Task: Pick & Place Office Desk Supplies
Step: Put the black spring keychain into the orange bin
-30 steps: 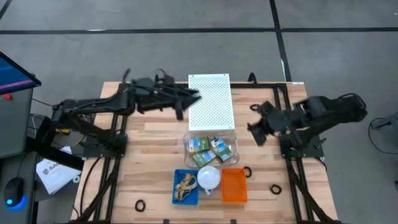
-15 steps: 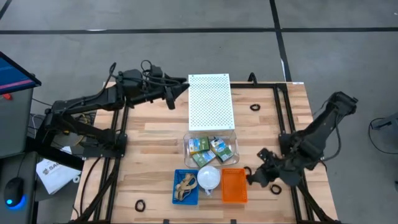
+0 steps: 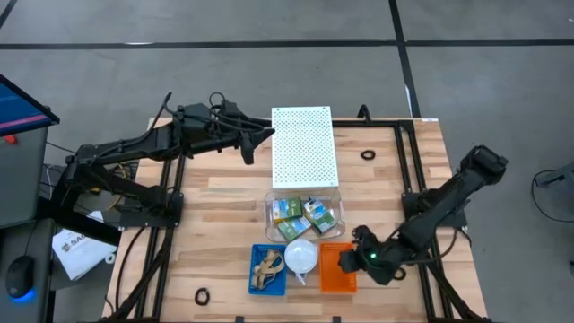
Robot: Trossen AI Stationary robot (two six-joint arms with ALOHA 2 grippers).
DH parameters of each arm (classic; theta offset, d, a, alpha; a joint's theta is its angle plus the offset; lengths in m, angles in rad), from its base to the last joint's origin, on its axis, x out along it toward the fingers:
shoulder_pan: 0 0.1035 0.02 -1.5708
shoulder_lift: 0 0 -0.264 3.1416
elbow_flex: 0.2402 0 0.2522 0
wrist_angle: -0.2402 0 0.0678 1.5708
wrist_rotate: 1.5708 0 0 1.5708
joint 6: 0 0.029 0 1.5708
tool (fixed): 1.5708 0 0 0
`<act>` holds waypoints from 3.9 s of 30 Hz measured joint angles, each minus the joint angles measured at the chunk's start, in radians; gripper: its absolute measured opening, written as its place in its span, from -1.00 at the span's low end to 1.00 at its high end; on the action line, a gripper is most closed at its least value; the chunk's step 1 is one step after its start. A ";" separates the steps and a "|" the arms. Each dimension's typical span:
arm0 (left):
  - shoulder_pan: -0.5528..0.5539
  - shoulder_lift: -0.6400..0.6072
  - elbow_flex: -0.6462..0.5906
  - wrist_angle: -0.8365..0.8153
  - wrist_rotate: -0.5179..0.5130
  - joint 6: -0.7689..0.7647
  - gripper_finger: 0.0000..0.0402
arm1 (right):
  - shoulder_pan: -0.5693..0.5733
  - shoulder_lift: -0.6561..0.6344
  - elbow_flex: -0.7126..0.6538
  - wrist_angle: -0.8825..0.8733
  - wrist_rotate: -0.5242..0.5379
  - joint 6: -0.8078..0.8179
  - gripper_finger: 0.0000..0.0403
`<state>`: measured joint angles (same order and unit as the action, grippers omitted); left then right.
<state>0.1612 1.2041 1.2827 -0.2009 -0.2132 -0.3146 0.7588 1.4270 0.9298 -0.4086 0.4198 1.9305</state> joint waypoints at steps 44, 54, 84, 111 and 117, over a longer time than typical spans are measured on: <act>-0.772 -0.051 -0.291 -0.641 0.252 -0.839 -0.21 | 0.152 -0.232 0.002 -0.176 0.230 -0.160 -0.12; -1.077 -0.050 -0.501 -0.632 0.220 -1.018 -0.21 | 0.242 -0.236 0.002 -0.103 0.308 -0.238 -0.10; -1.200 0.327 -0.631 -0.050 0.160 -1.114 -0.23 | 0.247 -0.229 0.002 -0.020 0.419 -0.237 -0.11; -1.234 0.340 -0.635 -0.130 -0.038 -1.504 -0.98 | 0.246 -0.229 0.002 -0.022 0.427 -0.266 -0.11; -1.154 0.271 -0.639 -0.139 -0.196 -1.441 -0.99 | 0.245 -0.229 0.002 -0.022 0.452 -0.292 -0.11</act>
<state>-0.9928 1.4754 0.6441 -0.3401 -0.4095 -1.7552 1.0038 1.1976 0.9318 -0.4303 0.8717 1.6384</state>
